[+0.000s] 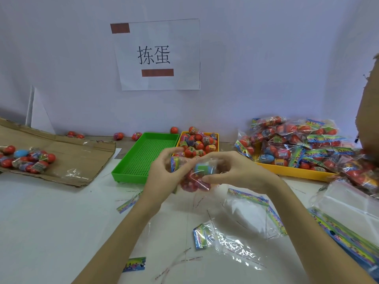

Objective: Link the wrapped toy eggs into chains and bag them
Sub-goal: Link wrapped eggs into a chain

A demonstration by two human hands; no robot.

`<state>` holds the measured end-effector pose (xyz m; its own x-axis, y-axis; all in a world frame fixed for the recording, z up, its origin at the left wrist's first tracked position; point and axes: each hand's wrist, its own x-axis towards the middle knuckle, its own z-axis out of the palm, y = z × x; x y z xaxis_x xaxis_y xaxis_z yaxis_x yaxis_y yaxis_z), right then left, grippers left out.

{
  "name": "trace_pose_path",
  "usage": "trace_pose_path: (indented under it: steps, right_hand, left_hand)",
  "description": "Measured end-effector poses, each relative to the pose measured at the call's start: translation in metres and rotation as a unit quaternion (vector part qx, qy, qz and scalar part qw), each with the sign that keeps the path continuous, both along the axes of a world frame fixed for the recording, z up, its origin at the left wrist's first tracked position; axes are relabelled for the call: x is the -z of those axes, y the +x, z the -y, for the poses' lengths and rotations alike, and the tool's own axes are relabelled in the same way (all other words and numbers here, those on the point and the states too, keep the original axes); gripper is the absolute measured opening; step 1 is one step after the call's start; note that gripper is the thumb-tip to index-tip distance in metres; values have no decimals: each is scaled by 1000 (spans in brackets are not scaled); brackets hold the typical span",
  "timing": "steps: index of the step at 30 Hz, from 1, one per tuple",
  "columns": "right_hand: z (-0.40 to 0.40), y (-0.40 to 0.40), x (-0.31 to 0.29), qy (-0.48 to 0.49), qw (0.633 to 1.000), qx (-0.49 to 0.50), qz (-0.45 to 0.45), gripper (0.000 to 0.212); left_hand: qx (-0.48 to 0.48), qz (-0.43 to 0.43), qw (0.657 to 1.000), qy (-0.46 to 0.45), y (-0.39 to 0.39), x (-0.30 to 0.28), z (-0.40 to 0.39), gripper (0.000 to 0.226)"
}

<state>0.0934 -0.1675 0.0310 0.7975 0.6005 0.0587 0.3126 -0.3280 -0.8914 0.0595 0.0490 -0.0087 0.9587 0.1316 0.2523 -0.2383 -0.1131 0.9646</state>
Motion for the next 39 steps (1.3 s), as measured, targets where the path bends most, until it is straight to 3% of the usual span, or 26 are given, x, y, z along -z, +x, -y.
trace_pose_path:
  steps: [2, 3, 5, 9, 16, 22, 24, 27, 32, 36, 39]
  right_hand:
    - [0, 2, 1, 13, 1000, 23, -1, 36]
    - [1, 3, 2, 22, 999, 41, -1, 35]
    - [3, 6, 4, 51, 996, 70, -3, 31]
    - [-2, 8, 9, 128, 984, 126, 10, 21]
    - [-7, 12, 15, 133, 977, 164, 28, 11]
    - [-15, 6, 11, 146, 982, 116, -21, 19]
    - [-17, 2, 9, 116, 986, 121, 7, 28]
    - [-19, -1, 9, 122, 982, 136, 39, 23]
    - [-20, 0, 7, 171, 974, 149, 11, 12]
    - [-24, 0, 9, 202, 959, 185, 73, 9]
    - [-26, 1, 11, 209, 936, 229, 166, 7]
  left_hand:
    - [10, -18, 998, -54, 3, 2, -2, 19]
    - [7, -22, 996, -82, 5, 2, -3, 16]
    - [-5, -28, 992, -126, 6, 1, -5, 25]
    - [-27, -13, 993, -117, 2, -3, -4, 27]
    - [-19, 27, 987, -158, 0, -5, -4, 23]
    - [-73, 143, 987, -10, 3, -1, -3, 26]
    - [-80, 163, 983, 20, 3, 0, -3, 26]
    - [-65, 160, 985, 29, 2, 0, -3, 26]
    - [-49, 149, 987, 17, -3, -5, 0, 24]
    - [-55, 130, 990, 22, -3, -5, 3, 43]
    - [-136, 113, 981, 80, -2, -1, 5, 43]
